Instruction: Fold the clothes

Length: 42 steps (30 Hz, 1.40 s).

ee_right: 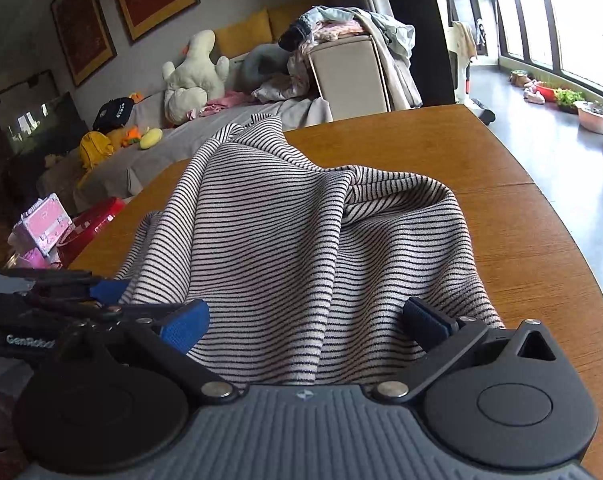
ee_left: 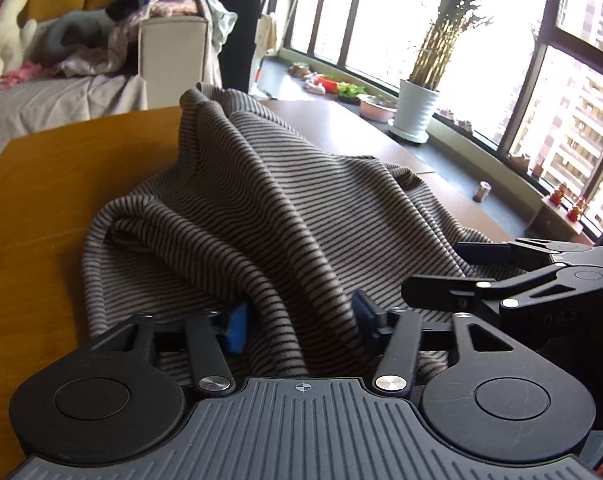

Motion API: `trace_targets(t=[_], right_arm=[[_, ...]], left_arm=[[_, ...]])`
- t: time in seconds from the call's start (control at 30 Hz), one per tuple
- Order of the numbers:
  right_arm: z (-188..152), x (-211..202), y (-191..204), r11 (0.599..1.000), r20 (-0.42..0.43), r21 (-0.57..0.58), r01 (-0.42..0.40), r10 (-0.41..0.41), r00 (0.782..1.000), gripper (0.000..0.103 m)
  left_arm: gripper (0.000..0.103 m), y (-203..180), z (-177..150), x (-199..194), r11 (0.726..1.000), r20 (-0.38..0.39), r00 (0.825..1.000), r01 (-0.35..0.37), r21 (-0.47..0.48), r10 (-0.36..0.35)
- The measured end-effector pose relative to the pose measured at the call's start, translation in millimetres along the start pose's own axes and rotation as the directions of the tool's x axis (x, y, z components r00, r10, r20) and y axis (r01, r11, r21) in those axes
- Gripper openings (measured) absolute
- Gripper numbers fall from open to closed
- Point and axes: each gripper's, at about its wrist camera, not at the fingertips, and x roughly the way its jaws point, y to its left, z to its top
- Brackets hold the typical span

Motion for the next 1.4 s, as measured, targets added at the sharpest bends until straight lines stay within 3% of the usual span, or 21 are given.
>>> trace_targets(t=[0.07,0.17,0.27,0.33,0.4,0.43,0.47,0.53,0.57,0.63,0.7,0.77,0.8,0.83,0.87,0.93,1.03,1.13,1.27,1.37,1.4], right_arm=[[6.3,-1.4,0.8,1.0,0.011,-0.004,0.015,-0.015,1.0,0.103],[15.7,-3.5,2.0,0.999,0.028,-0.009,0.038,-0.038,0.999,0.103],[25.2,-5.6,3.2,0.998,0.045,-0.014,0.061,-0.06,0.997,0.099],[37.4,-5.1,18.6,0.985,0.104,-0.105,0.139,-0.129,0.986,0.079],[47.1,2.5,39.0,0.973,0.12,-0.175,0.153,-0.134,0.984,0.056],[51.9,6.4,49.3,0.965,0.127,-0.209,0.159,-0.134,0.983,0.053],[54.8,14.0,61.7,0.962,0.118,-0.234,0.138,-0.113,0.987,0.053],[55.1,31.5,84.1,0.957,0.104,-0.262,0.123,-0.098,0.99,0.058],[54.0,42.4,94.9,0.951,0.099,-0.279,0.131,-0.107,0.989,0.064],[51.1,64.6,107.9,0.928,0.092,-0.336,0.164,-0.141,0.986,0.089],[48.3,87.2,113.7,0.894,0.084,-0.4,0.202,-0.184,0.979,0.089],[45.5,109.7,119.5,0.854,0.078,-0.463,0.237,-0.227,0.971,0.077],[50.8,110.7,113.8,0.86,0.055,-0.465,0.212,-0.211,0.976,0.046],[57.0,110.5,107.2,0.867,0.029,-0.464,0.181,-0.189,0.982,0.025],[63.1,110.3,100.5,0.875,0.003,-0.461,0.15,-0.167,0.986,0.019],[88.9,94.9,87.8,0.875,0.064,-0.449,0.184,-0.173,0.983,0.012],[134.6,83.3,55.9,0.838,0.224,-0.412,0.358,-0.288,0.931,0.005],[159.5,104.4,7.9,0.821,0.249,-0.324,0.47,-0.406,0.879,0.003],[154.8,128.8,-51.3,0.89,0.123,-0.129,0.437,-0.423,0.898,0.003],[144.0,110.0,-53.2,0.956,0.103,-0.041,0.29,-0.284,0.953,0.006],[139.7,103.1,-46.4,0.968,0.097,-0.049,0.246,-0.241,0.966,0.019]], left_arm=[[0.02,9.1,10.9,-2.7,1.0,0.021,1.0,0.005,-0.023,-0.005],[0.018,42.2,36.3,-21.5,0.996,0.123,0.992,-0.021,-0.092,0.032],[0.018,90.3,66.6,-37.2,0.978,0.207,0.968,-0.105,-0.179,0.142],[0.02,126.2,81.3,-36.0,0.957,0.19,0.966,-0.125,-0.261,0.178],[0.025,158.8,88.9,-26.6,0.935,0.141,0.974,-0.122,-0.333,0.177],[0.025,174.0,90.6,-20.1,0.922,0.108,0.98,-0.114,-0.369,0.164],[0.026,188.9,89.7,-13.3,0.907,0.071,0.987,-0.101,-0.408,0.142],[0.041,202.0,85.9,-7.8,0.895,0.031,0.993,-0.092,-0.436,0.117],[0.055,206.0,83.4,-7.2,0.894,0.018,0.994,-0.091,-0.439,0.11],[0.065,204.7,77.7,-12.6,0.906,0.024,0.994,-0.084,-0.414,0.103],[0.076,201.3,72.1,-19.4,0.918,0.03,0.995,-0.079,-0.389,0.098],[0.079,196.6,68.0,-27.0,0.93,0.037,0.994,-0.085,-0.357,0.105],[0.079,193.2,65.9,-30.4,0.937,0.042,0.992,-0.1,-0.334,0.121],[0.079,191.0,65.2,-34.0,0.943,0.049,0.989,-0.115,-0.312,0.137],[0.079,188.8,65.0,-37.4,0.948,0.058,0.987,-0.128,-0.291,0.151],[0.079,183.0,71.6,-43.2,0.96,0.098,0.982,-0.131,-0.248,0.159],[0.089,168.4,84.4,-48.3,0.977,0.169,0.973,-0.131,-0.17,0.16],[0.096,150.9,100.4,-28.7,0.988,0.191,0.972,-0.125,-0.09,0.14],[0.096,135.4,105.7,34.2,0.983,0.065,0.981,-0.185,0.008,0.184],[0.096,134.2,101.1,52.4,0.969,0.016,0.971,-0.238,0.07,0.238],[0.096,134.6,99.6,53.3,0.967,0.008,0.97,-0.242,0.076,0.242]])
